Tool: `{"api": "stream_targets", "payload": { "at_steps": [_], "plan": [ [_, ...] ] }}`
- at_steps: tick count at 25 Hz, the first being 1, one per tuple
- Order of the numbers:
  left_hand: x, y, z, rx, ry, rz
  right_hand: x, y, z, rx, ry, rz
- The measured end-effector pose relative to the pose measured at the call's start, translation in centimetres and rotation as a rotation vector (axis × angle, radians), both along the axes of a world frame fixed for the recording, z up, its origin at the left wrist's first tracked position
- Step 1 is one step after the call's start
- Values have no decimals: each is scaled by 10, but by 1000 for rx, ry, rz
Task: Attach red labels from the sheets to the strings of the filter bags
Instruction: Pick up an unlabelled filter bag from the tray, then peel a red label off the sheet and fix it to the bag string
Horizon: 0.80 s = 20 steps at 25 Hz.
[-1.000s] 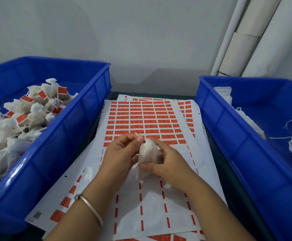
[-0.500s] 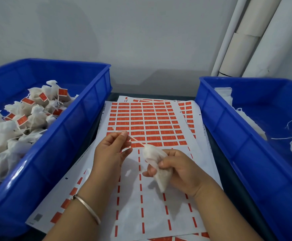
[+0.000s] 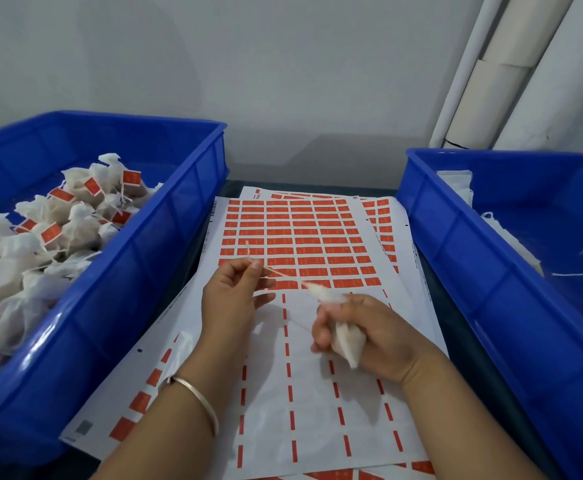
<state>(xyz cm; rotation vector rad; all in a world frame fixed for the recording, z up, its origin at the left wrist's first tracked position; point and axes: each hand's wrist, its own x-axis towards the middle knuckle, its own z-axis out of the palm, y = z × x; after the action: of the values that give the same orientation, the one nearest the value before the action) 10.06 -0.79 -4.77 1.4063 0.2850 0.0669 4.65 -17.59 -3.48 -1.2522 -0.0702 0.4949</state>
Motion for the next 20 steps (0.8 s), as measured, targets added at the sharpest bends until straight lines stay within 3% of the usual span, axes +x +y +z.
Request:
{"api": "stream_targets", "payload": {
  "at_steps": [2,4,7,10,12,17,20],
  "plan": [
    [-3,-3,0,45,-2,-30,2,1,-1,171,-1,-175],
    [-6,-5,-1,218,-51,-79,5,0,-2,213,10,-365],
    [-13,-7,-2,466,-186,-277,8,2,-7,-32,-47,-506],
    [-21,-8,-2,610,-363,-498,6,10,-12,-422,-176,-530],
    [-24,-8,-1,616,-420,-515,4,12,-12,-608,-269,-463],
    [-26,-6,4,409,-394,-566,-1,11,-10,-641,-338,-182],
    [-28,-8,3,343,-383,-567,-3,15,-13,-680,-348,-128]
  ]
}}
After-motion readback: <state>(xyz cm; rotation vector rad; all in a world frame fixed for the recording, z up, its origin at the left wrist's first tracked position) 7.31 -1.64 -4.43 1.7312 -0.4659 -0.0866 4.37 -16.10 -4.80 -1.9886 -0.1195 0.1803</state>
